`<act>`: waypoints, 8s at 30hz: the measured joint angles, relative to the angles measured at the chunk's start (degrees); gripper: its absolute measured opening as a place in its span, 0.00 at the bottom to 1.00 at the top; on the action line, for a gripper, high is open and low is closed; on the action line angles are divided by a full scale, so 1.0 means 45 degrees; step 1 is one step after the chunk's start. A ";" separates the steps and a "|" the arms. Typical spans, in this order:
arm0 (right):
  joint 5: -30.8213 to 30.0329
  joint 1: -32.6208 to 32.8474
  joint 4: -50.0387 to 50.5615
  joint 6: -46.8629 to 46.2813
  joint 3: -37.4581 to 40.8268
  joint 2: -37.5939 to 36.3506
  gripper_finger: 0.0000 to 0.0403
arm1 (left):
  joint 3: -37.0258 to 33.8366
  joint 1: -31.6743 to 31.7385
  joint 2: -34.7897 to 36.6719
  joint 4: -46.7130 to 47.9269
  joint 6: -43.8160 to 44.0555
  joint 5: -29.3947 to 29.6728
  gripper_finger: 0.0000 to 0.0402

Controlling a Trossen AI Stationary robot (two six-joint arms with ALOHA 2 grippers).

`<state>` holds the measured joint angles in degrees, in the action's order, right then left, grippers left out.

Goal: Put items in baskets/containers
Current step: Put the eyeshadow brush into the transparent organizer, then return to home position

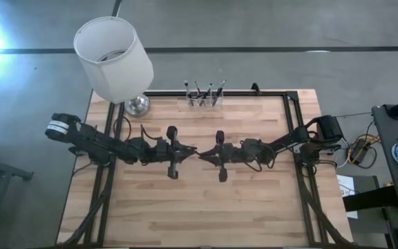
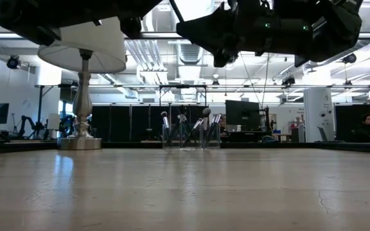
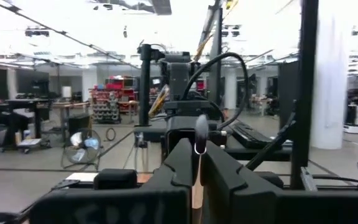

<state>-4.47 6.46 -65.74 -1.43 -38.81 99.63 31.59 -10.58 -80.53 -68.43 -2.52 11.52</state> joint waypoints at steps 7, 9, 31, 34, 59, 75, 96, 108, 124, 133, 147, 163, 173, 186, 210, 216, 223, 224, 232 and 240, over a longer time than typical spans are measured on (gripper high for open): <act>-0.2239 0.0024 0.1281 -0.0367 0.0172 -0.0075 0.23 | 0.0170 -0.0019 0.0051 0.0556 -0.1000 0.3141 0.04; -0.2994 0.0028 0.1893 -0.0301 0.0265 -0.0247 0.31 | 0.0451 0.0056 0.0063 0.1259 -0.1432 0.4014 0.04; -0.4832 0.0166 0.5421 -0.0642 0.3828 -0.5378 0.03 | 0.2320 0.6782 -0.1105 0.4863 0.0265 0.3979 0.04; -0.4853 0.0268 0.5368 -0.0593 0.4136 -0.5885 0.02 | 0.3005 0.7291 -0.1981 0.5106 0.0116 0.3886 0.04; -0.5027 0.0685 0.5129 0.0276 0.4574 -0.6727 0.02 | 0.5877 0.8600 -0.5455 0.6394 0.0178 0.3882 0.04; -0.5022 0.0685 0.5131 0.0368 0.4483 -0.6722 0.02 | 0.6074 0.8479 -0.5406 0.8073 0.1077 0.4046 0.14; -0.5008 0.0675 0.5179 0.1275 0.4483 -0.6732 0.02 | 0.4373 0.6521 -0.0057 1.2276 0.0209 0.0669 0.02; -0.0653 -0.1311 0.5199 0.1975 0.6370 -0.9882 0.02 | -0.1422 0.5934 0.5212 0.9825 0.0142 -0.2944 0.00; -0.1635 -0.2268 0.8727 0.2533 0.8505 -1.6292 0.02 | -0.6261 0.5948 0.8995 0.7045 0.0248 -0.3758 0.00; 0.0293 -0.3880 1.1158 0.2354 0.8505 -1.8811 0.02 | -0.6907 0.6009 1.0720 0.7336 0.0527 -0.4320 0.00; 0.0828 -0.6155 1.4332 0.1792 0.8485 -2.2144 0.02 | -0.6917 0.7524 1.3670 1.0219 0.1154 -0.4843 0.00; 0.0806 -0.7164 1.4476 0.1022 0.8500 -2.2144 0.02 | -0.6931 0.8523 1.7894 1.4733 0.2510 -0.4856 0.00; 0.0622 -0.7198 1.4437 0.0780 0.8500 -2.1988 0.02 | -0.6941 0.8499 1.7232 1.4879 0.2970 -0.4146 0.00; 0.0632 -0.7189 1.4437 0.1403 0.8503 -2.1784 0.02 | -0.6912 0.8503 1.7010 1.4787 0.4269 -0.4159 0.00; 0.0646 -0.7189 1.4437 0.1412 0.8504 -2.1784 0.02 | -0.6897 0.8503 1.7010 1.4765 0.4269 -0.4166 0.00; 0.0646 -0.7189 1.4437 0.1412 0.8503 -2.1784 0.02 | -0.6892 0.8503 1.7010 1.4762 0.4269 -0.4166 0.00; 0.0646 -0.7189 1.4437 0.1412 0.8502 -2.1788 0.02 | -0.6887 0.8503 1.7010 1.4757 0.4274 -0.4167 0.00; 0.0646 -0.7189 1.4437 0.1412 0.8503 -2.1787 0.02 | -0.6887 0.8503 1.7010 1.4757 0.4269 -0.4166 0.00; 0.0646 -0.7189 1.4437 0.1409 0.8501 -2.1784 0.02 | -0.6887 0.8503 1.7010 1.4753 0.4270 -0.4166 0.00; 0.0646 -0.7189 1.4437 0.1412 0.8500 -2.1784 0.02 | -0.6883 0.8503 1.7010 1.4748 0.4273 -0.4166 0.00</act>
<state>-1.56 -25.89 -0.78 4.93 -0.56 1.61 0.62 27.68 -3.99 -2.07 16.70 -7.22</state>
